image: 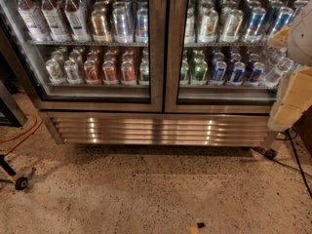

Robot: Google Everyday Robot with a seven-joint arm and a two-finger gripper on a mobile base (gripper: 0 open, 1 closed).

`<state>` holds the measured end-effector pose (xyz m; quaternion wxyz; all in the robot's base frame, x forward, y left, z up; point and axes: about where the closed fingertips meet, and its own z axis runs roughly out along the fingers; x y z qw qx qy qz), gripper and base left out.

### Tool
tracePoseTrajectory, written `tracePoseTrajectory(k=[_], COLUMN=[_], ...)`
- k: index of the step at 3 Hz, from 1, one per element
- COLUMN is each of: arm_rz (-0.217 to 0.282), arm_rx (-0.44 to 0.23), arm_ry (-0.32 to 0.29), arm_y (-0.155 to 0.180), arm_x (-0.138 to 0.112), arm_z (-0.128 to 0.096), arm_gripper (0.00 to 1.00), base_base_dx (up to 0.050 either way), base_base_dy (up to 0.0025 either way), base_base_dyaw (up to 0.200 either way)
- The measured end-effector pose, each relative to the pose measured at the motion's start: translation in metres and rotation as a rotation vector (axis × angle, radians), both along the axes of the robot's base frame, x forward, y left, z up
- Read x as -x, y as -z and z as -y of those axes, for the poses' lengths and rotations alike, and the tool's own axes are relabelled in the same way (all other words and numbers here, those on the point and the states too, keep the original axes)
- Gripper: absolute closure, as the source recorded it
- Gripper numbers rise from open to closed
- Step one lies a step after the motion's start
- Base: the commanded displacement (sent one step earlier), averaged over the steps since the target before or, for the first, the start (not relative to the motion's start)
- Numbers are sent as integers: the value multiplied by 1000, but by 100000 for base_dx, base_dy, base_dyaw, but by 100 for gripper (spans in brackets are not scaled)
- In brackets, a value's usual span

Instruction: Open left fridge door

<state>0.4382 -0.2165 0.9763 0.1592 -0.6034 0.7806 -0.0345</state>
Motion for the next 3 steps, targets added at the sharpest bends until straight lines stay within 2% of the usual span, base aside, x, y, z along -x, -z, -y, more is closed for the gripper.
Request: tracePoseTrajectory(k=[1, 2, 3], arm_rz=[0, -29, -79], arm_rx=[0, -31, -26], arm_ry=[0, -15, -52], arm_y=[0, 4, 26], arm_x=[0, -11, -26], arm_z=[0, -12, -46], arm_gripper=[0, 0, 0], base_base_dx=[0, 0, 0], base_base_dy=[0, 0, 0], base_base_dyaw=[0, 0, 0])
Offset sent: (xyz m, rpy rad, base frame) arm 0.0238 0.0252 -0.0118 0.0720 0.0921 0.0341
